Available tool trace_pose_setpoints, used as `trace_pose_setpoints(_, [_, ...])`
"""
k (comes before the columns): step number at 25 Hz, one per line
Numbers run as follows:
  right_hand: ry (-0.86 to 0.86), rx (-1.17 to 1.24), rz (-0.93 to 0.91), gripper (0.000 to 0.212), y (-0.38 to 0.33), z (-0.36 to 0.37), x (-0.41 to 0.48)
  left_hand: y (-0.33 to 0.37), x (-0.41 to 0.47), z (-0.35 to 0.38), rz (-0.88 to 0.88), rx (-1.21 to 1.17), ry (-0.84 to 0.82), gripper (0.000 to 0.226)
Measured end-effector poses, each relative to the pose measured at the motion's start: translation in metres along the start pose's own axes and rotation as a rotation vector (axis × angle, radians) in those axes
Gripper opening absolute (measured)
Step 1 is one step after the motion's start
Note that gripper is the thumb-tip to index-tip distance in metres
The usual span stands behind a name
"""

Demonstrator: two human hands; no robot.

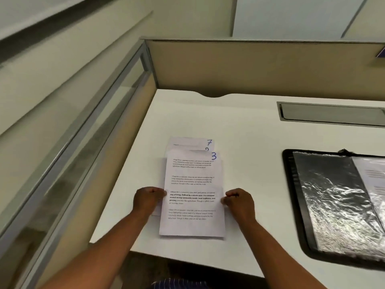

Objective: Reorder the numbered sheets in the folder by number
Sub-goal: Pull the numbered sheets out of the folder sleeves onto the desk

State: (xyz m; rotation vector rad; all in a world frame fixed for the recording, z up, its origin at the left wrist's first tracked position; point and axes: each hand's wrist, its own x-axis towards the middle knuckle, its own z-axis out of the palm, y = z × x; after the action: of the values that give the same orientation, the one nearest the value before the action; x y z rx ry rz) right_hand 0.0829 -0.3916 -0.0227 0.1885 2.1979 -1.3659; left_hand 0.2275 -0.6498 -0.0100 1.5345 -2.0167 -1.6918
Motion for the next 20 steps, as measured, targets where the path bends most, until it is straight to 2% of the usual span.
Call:
trace_pose_setpoints(8, [0.019,-0.152,0.051,0.019,-0.012,0.032,0.013,-0.004,0.046,-0.009,0.003,0.157,-0.007,0.007])
trace_pose_setpoints(15, [-0.003,-0.257,0.001,0.016,-0.011,0.038,0.015,-0.004,0.048,-0.01,0.009,0.279,0.042,0.015])
trace_pose_setpoints(17, [0.013,-0.271,-0.065,0.013,-0.008,0.035,0.011,-0.005,0.041,-0.008,0.072,0.357,0.087,0.027])
trace_pose_setpoints(20, [0.076,-0.444,-0.253,0.019,-0.001,0.023,0.004,-0.008,0.021,0.002,0.284,0.584,0.192,0.046])
